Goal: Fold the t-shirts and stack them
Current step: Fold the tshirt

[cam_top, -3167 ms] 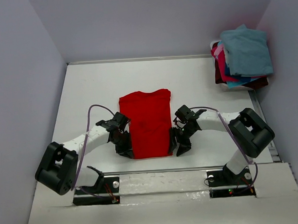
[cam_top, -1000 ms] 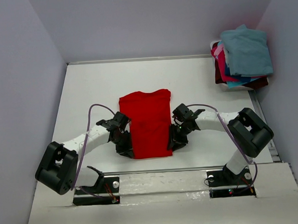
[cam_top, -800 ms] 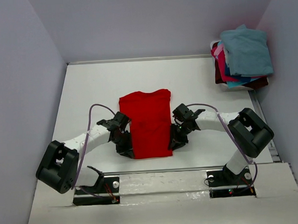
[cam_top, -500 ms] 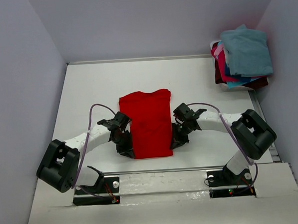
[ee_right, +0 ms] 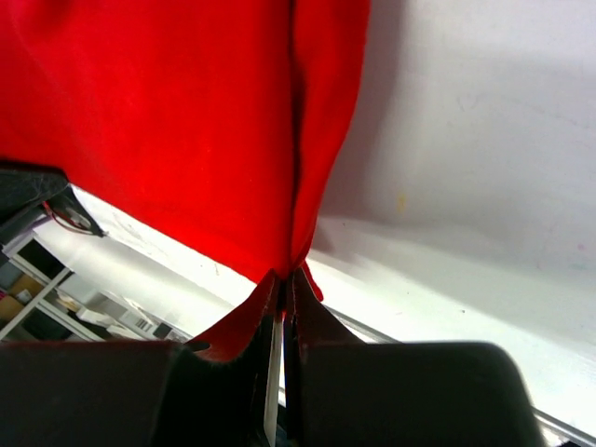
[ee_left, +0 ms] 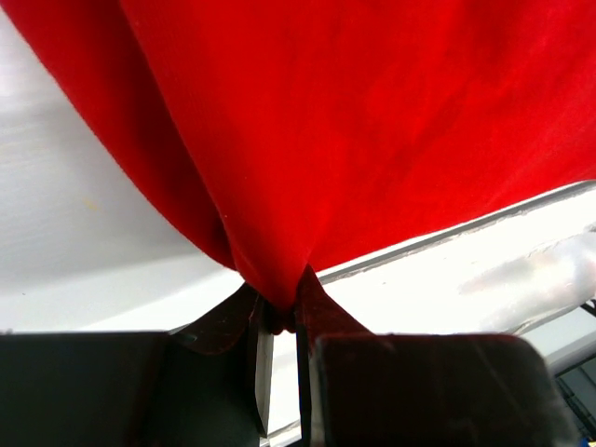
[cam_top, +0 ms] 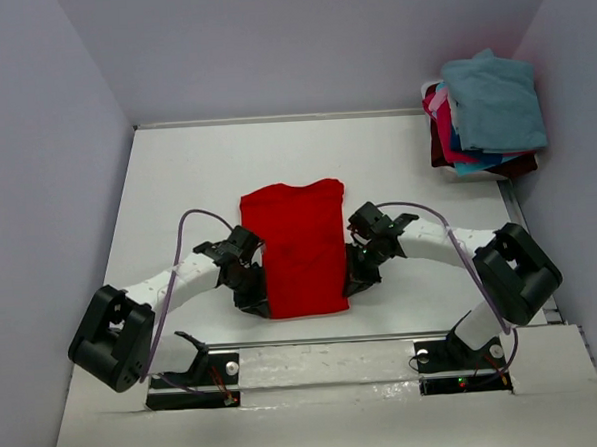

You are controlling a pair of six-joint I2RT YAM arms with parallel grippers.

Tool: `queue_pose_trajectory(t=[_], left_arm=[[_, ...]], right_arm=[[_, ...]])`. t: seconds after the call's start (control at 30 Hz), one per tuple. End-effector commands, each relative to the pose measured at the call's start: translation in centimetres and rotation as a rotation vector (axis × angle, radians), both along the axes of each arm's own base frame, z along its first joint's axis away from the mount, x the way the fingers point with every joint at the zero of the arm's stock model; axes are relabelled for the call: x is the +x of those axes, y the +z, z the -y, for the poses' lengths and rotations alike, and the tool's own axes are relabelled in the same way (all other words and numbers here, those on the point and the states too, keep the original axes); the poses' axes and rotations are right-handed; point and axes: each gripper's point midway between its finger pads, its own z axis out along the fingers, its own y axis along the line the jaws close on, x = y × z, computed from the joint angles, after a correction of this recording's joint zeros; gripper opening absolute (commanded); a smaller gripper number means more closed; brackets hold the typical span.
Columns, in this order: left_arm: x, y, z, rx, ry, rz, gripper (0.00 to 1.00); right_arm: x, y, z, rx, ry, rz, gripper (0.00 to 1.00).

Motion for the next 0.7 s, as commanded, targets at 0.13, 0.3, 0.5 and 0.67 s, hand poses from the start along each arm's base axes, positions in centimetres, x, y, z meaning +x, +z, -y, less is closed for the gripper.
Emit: queue_pose_trajectory(t=[0.13,0.3,0.5,0.67], left_arm=[[-2.6,1.1,0.7,-0.048,-0.027,-0.008,0.06],[-3.7,1.5,0.7,-0.056,-0.022,-0.018,0.06],[-3.4,3.7,1.0,-0.071,-0.01,0.021,0.06],[-1.0,6.5,1.5,-0.064,0.009,0.117,0.06]], right_arm=[[-1.4,2.5,0.0,0.025,0.067,0.001,0.07],[-2.2,3.7,0.2,0.035,0.078,0.004,0.07],[-2.5,6.2,0.4,0.042,0.088,0.037,0.07],[-1.4,8.5,0.2,0.044,0.072,0.101,0.07]])
